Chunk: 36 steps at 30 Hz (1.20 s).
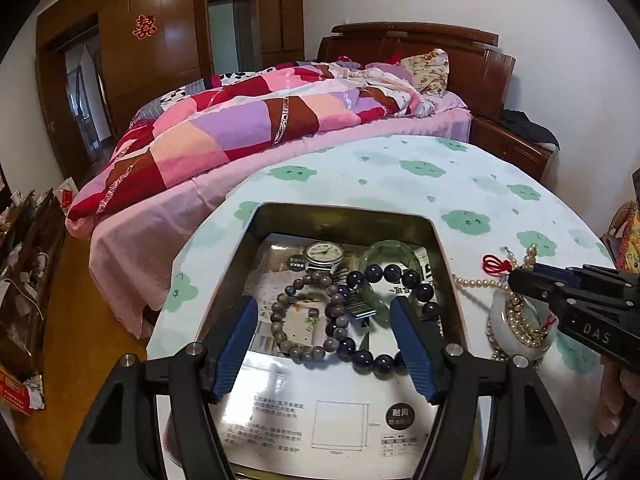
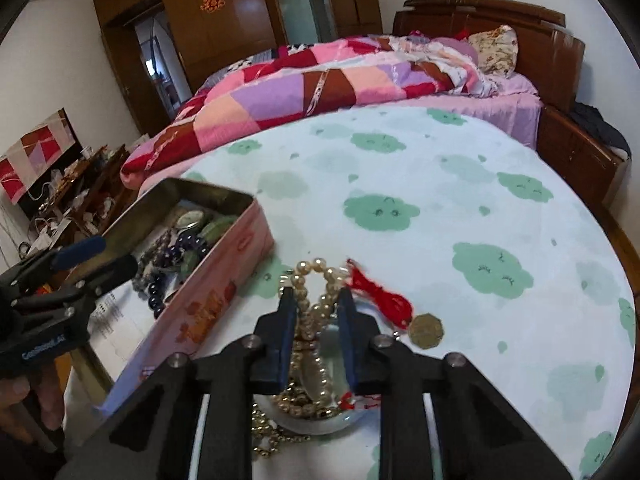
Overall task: Organize jewelry
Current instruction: 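Grasp the pearl necklace with the right tool and lift it, then grasp and lift the white bangle with the left tool while the right tool holds the pearls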
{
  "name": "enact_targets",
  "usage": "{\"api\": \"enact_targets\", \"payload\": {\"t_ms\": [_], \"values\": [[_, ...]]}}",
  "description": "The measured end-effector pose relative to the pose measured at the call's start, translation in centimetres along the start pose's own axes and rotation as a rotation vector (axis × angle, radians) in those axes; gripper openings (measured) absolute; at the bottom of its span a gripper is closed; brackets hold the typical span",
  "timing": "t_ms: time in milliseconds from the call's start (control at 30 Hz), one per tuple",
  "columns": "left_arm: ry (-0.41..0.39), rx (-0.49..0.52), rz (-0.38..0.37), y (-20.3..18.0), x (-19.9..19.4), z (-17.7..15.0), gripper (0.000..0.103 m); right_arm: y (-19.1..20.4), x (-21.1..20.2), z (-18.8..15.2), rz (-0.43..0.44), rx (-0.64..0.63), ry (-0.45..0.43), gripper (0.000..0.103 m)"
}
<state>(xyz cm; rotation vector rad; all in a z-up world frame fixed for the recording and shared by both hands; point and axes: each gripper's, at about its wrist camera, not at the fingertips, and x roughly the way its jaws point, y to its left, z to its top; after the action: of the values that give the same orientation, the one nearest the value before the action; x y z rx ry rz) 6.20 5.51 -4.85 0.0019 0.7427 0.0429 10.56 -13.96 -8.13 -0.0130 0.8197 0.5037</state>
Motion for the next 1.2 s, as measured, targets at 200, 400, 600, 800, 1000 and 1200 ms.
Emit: {"api": "enact_targets", "payload": {"t_ms": [200,400,600,800,1000,1200], "values": [[-0.013,0.005,-0.026,-0.9,-0.6,0.2,0.069,-0.2,-1.9,0.1,0.045,0.025,-0.062,0.009],[-0.023,0.040,-0.071,-2.8,-1.0,0.7,0.069,-0.5,-5.3,1.3,0.064,0.058,-0.160,0.009],[-0.036,0.118,-0.139,-6.4,-1.2,1.5,0.069,-2.3,-8.7,2.1,0.016,0.091,-0.254,0.009],[-0.006,0.203,-0.187,-10.2,0.0,1.6,0.057,-4.7,-7.9,1.1,-0.009,0.148,-0.234,0.009],[0.090,0.251,-0.231,-12.4,2.3,0.8,0.032,-5.7,-7.1,1.0,-0.014,0.159,-0.216,0.009],[0.134,0.264,-0.204,-12.8,3.6,0.1,0.026,-5.8,-7.2,0.6,-0.011,0.155,-0.213,0.009]]}}
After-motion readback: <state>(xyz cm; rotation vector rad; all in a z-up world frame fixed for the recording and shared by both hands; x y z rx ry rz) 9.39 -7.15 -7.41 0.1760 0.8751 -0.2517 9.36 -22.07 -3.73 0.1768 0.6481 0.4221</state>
